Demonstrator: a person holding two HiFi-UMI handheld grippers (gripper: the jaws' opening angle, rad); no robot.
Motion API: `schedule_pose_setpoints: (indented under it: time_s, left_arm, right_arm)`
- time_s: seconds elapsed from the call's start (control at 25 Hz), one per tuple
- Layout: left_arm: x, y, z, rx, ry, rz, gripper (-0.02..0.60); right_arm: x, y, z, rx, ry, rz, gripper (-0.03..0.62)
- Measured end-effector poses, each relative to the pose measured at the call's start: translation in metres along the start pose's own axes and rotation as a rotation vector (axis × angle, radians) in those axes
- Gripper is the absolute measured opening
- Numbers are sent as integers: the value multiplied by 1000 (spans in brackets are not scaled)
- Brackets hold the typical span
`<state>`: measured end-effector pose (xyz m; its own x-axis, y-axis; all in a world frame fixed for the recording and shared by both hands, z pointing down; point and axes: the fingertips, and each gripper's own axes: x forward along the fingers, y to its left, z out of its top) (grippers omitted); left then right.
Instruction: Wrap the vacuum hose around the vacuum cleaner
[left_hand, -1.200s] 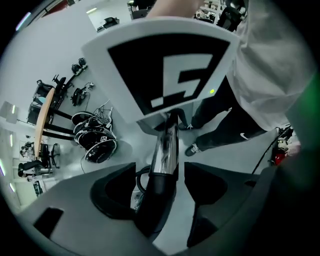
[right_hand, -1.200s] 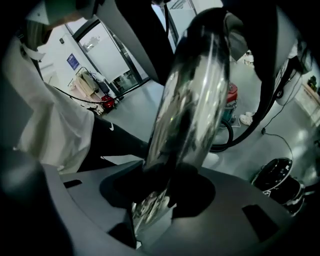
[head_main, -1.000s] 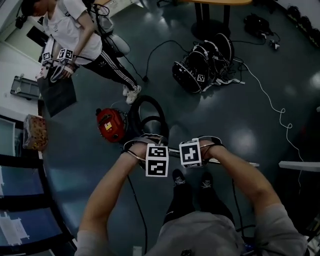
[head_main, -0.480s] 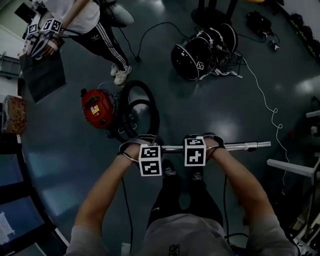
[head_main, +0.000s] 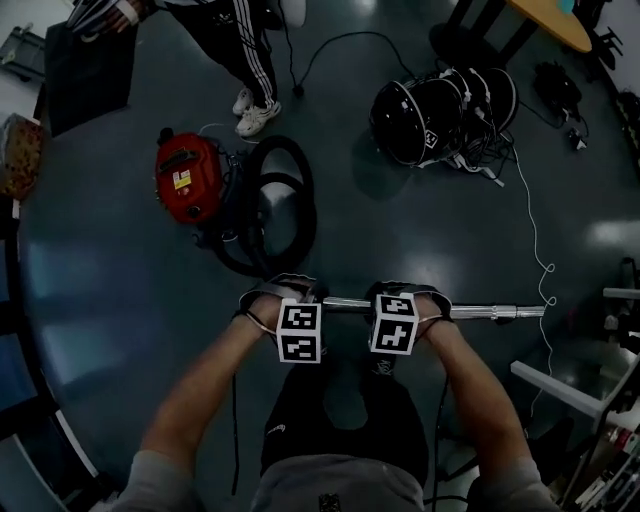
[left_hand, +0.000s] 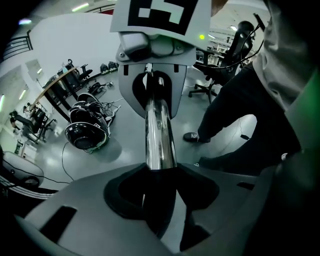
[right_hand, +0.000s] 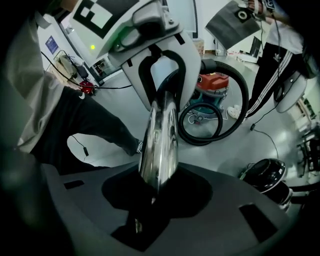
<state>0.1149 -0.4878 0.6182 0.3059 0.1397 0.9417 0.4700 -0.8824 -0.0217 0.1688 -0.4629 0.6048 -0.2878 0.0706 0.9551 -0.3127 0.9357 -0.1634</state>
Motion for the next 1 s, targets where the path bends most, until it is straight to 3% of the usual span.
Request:
schedule_pose_setpoints:
  time_s: [0.4,0.72,1.0]
  left_arm:
    - [124,29,-40,-109,70,186,170]
    - [237,37,-95,-306,73,148,170]
    - [306,50,-152,-404,107,188,170]
  right_arm:
    - [122,-62,-44,-203,0,-86,130]
    - [242,-108,-60,-359,-17,0,130]
    - [332,-152,-51,-463,-34,-39,124]
